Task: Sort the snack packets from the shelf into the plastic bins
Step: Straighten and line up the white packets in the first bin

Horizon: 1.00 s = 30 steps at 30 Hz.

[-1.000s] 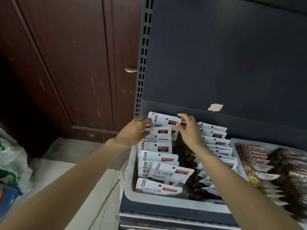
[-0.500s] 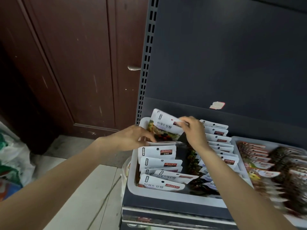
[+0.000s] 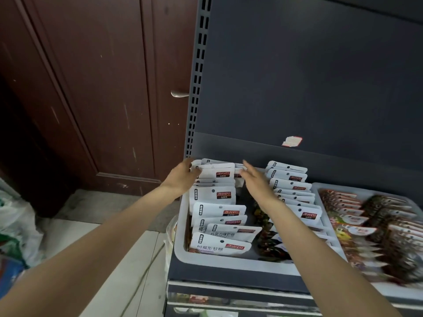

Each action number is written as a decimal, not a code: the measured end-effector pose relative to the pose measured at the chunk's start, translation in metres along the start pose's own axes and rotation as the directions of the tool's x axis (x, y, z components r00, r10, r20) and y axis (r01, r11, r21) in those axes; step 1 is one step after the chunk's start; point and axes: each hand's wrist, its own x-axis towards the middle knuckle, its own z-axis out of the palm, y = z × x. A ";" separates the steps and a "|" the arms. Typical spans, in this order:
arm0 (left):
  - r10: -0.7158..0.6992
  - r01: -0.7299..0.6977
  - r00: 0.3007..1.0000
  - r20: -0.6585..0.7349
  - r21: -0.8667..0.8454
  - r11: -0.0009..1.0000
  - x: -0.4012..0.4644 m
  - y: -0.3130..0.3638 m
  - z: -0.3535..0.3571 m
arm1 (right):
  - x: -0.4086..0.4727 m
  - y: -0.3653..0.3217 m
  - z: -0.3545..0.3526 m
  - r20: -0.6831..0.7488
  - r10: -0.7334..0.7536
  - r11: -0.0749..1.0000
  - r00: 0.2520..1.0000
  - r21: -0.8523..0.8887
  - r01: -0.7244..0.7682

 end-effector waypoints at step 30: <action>-0.210 0.238 0.971 0.113 -0.442 0.865 -0.013 -0.006 0.026 | -0.018 0.016 0.024 0.015 0.230 0.964 0.973 0.130 -0.230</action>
